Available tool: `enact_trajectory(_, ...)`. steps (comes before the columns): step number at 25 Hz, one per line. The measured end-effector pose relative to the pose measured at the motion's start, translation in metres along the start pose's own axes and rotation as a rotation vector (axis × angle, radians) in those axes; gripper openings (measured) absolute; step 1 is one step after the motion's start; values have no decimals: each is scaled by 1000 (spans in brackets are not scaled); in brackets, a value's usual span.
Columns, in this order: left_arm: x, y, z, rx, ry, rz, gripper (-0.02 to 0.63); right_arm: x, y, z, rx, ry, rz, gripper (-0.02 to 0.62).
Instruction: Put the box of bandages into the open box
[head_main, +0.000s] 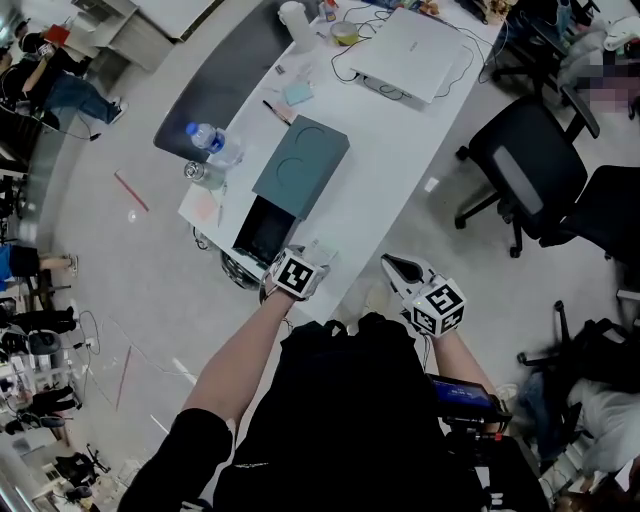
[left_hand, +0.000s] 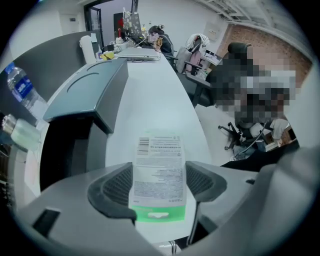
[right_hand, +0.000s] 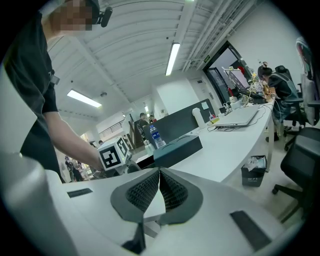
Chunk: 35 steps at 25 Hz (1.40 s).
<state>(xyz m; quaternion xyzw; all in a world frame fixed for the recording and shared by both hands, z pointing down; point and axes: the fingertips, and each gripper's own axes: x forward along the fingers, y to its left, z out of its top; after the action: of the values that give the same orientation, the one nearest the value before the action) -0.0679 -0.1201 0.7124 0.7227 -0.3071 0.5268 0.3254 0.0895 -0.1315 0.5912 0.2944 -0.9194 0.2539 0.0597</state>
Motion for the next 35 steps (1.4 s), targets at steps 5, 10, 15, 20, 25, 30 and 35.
enact_trajectory(5,-16,0,3,-12,-82,-10,333,12,9,2,-16,10,5,28)
enact_trajectory(10,-40,-8,0,-7,-144,-59,333,26,19,13,-32,6,8,28)
enact_trajectory(15,-64,-4,1,-24,-211,-87,333,40,28,17,-41,7,10,28)
enact_trajectory(20,-89,9,3,-55,-283,-111,333,56,42,19,-60,12,32,28)
enact_trajectory(25,-110,34,2,-80,-322,-91,333,72,57,21,-69,19,55,28)
enact_trajectory(30,-116,71,2,-114,-326,-50,333,84,59,23,-69,29,64,28)
enact_trajectory(35,-108,109,-1,-103,-297,25,333,88,59,21,-65,36,55,28)
